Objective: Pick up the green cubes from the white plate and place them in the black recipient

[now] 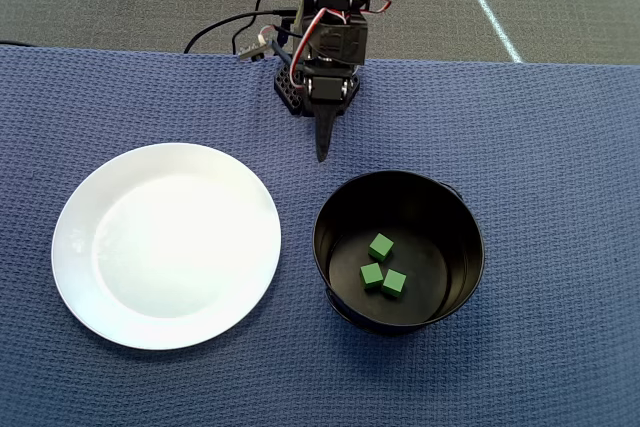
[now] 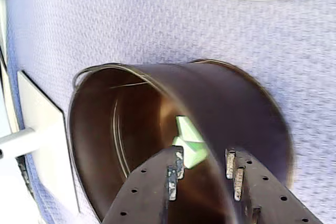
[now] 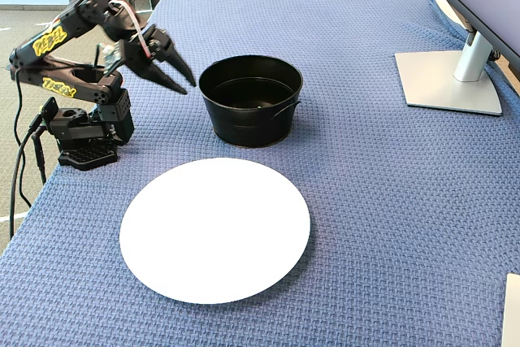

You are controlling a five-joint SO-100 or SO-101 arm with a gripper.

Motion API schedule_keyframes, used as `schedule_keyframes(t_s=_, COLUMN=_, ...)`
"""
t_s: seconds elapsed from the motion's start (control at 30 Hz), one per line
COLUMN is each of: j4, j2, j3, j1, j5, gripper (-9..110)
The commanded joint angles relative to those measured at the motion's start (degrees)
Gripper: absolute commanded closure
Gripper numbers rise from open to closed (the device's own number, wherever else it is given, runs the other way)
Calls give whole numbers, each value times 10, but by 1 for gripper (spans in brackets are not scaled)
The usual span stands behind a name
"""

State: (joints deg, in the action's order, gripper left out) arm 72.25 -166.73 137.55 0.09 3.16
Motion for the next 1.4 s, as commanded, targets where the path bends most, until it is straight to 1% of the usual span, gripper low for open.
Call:
schedule_keyframes(t_s=0.0, j4=47, j2=-47, j3=12, j1=16, j5=17, gripper=102)
schedule_keyframes(t_s=0.1, j4=57, j2=-66, j3=51, j1=47, j5=34, gripper=102)
schedule_keyframes(t_s=0.27, j4=-10, j2=-74, j3=214, j1=69, j5=71, gripper=102)
schedule_keyframes(t_s=0.43, j4=-18, j2=-79, j3=267, j1=79, j5=67, gripper=102)
schedule_keyframes(t_s=0.67, j4=-4, j2=-92, j3=271, j1=95, j5=44, gripper=102)
schedule_keyframes(t_s=0.9, j4=0, j2=-91, j3=269, j1=76, j5=47, gripper=102)
schedule_keyframes(t_s=1.1, j4=-62, j2=-88, j3=279, j1=81, j5=24, gripper=102)
schedule_keyframes(t_s=1.37, j4=-95, j2=-87, j3=291, j1=82, j5=17, gripper=102)
